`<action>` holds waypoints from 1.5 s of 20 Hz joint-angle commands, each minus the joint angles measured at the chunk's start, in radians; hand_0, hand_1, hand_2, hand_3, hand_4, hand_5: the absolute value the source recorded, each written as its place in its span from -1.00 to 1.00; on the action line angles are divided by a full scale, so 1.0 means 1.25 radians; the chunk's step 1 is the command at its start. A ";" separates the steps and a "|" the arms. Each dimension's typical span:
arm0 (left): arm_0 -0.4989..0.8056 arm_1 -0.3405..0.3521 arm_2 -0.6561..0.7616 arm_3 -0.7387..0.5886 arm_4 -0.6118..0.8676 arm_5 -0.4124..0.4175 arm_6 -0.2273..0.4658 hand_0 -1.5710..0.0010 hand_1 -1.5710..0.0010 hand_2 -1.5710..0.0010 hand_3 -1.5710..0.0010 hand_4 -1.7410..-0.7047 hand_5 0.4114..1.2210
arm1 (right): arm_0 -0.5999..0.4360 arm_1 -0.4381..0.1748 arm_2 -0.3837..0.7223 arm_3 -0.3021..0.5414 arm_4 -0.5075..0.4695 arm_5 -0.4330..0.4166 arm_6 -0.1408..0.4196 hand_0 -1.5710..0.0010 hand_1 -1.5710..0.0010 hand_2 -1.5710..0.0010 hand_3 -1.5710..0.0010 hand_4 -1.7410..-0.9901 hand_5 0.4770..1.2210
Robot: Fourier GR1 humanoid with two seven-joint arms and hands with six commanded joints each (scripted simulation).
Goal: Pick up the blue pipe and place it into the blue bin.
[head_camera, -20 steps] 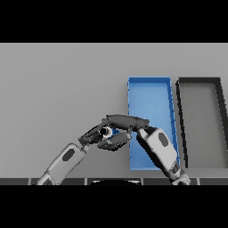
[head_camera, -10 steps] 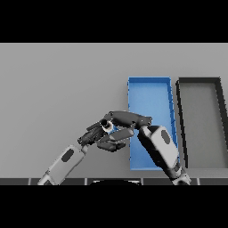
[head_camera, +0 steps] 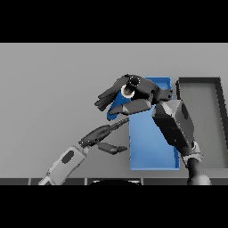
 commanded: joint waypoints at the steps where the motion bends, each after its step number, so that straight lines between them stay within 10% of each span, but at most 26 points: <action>1: 0.001 0.001 -0.003 0.002 -0.009 0.004 -0.004 1.00 1.00 1.00 1.00 0.60 -0.78 | -0.027 -0.016 -0.017 0.018 0.003 -0.005 -0.011 -1.00 -1.00 -1.00 -1.00 -0.94 0.75; 6: 0.003 0.009 0.005 -0.005 0.000 -0.001 -0.013 1.00 1.00 1.00 1.00 0.61 -0.80 | -0.147 -0.067 -0.080 0.202 0.110 -0.073 -0.069 -1.00 -1.00 -1.00 -1.00 -0.98 0.75; 12: -0.008 0.010 0.019 0.002 0.015 -0.007 0.009 1.00 1.00 1.00 1.00 0.62 -0.81 | -0.068 -0.112 -0.108 0.393 0.226 -0.056 -0.073 -1.00 -1.00 -1.00 -1.00 -1.00 0.73; 22: 0.005 0.006 0.011 0.009 0.003 -0.003 -0.014 1.00 1.00 1.00 1.00 0.66 -0.87 | 0.173 -0.139 -0.003 0.378 0.269 -0.159 0.046 -1.00 -1.00 -1.00 -1.00 -1.00 0.73; 26: 0.016 0.007 0.011 -0.001 0.005 0.003 -0.010 1.00 1.00 1.00 1.00 0.65 -0.88 | 0.237 -0.193 0.118 0.399 0.228 -0.167 0.046 -1.00 -1.00 -1.00 -1.00 -0.60 0.71; 28: 0.012 0.008 0.012 0.004 0.006 0.001 -0.001 1.00 1.00 1.00 1.00 0.65 -0.89 | 0.215 -0.235 0.231 0.445 0.157 -0.217 0.046 -0.99 -0.86 -0.77 -0.43 -0.48 0.76; 30: 0.010 0.008 0.011 -0.007 0.007 0.002 0.003 1.00 1.00 1.00 1.00 0.65 -0.90 | 0.180 -0.278 0.354 0.493 0.046 -0.261 0.046 -0.33 -0.19 -0.13 0.09 -0.24 0.85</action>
